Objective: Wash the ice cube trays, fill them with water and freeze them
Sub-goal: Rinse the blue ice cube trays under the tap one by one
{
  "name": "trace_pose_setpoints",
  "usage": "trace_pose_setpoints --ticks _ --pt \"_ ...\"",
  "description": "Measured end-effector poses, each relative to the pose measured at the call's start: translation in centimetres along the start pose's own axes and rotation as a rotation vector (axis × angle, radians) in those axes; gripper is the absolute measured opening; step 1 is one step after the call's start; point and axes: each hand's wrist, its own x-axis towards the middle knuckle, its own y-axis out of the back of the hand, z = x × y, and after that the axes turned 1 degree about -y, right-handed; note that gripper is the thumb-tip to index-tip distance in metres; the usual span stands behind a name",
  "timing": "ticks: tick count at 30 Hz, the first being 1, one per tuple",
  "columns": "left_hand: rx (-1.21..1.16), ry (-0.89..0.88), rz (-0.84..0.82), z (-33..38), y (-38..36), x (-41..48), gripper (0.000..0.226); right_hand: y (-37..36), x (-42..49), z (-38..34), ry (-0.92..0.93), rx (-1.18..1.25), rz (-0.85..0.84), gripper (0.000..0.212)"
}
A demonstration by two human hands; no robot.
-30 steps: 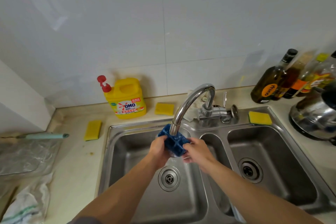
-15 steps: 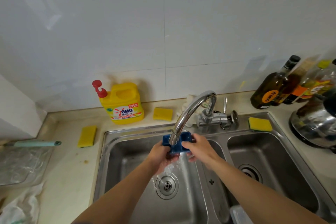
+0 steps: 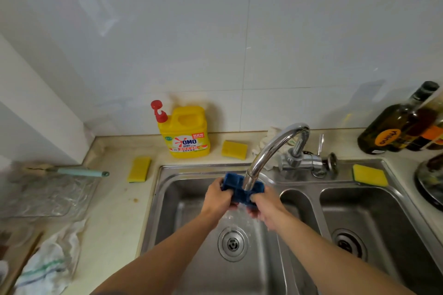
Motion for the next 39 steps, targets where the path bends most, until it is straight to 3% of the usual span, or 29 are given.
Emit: trace_pose_setpoints --ticks 3,7,10,14,20,26,31,36,39 --pt "-0.066 -0.007 0.071 0.0 0.5 -0.1 0.024 -0.7 -0.4 -0.5 0.02 0.069 -0.016 0.036" --pt "-0.232 0.059 -0.011 -0.8 0.4 -0.4 0.022 -0.2 -0.8 -0.9 0.045 0.044 -0.023 0.028" --pt "-0.159 0.051 -0.058 -1.2 -0.4 -0.4 0.025 0.3 -1.1 -0.9 0.107 -0.042 0.003 0.026" --pt "-0.088 0.116 0.004 -1.2 -1.7 0.2 0.016 0.6 -1.7 -0.7 0.212 -0.184 0.022 0.03" --pt "-0.023 0.14 0.016 -0.8 -3.3 0.4 0.032 1.7 -2.3 -0.9 0.262 -0.226 0.063 0.025" --pt "0.174 0.029 -0.023 -0.6 -4.0 0.5 0.027 2.3 -2.3 -0.4 0.298 -0.261 0.076 0.025" --pt "0.118 -0.004 -0.074 -0.7 -3.3 0.8 0.031 2.6 -1.8 -0.2 0.318 -0.267 0.07 0.024" --pt "-0.112 0.228 -0.173 -0.4 -0.6 0.8 0.035 2.8 -1.0 -0.2 0.212 -0.238 0.013 0.025" --pt "-0.112 0.267 -0.192 -0.7 0.2 1.2 0.034 2.2 -0.8 0.4 0.205 -0.279 -0.026 0.019"
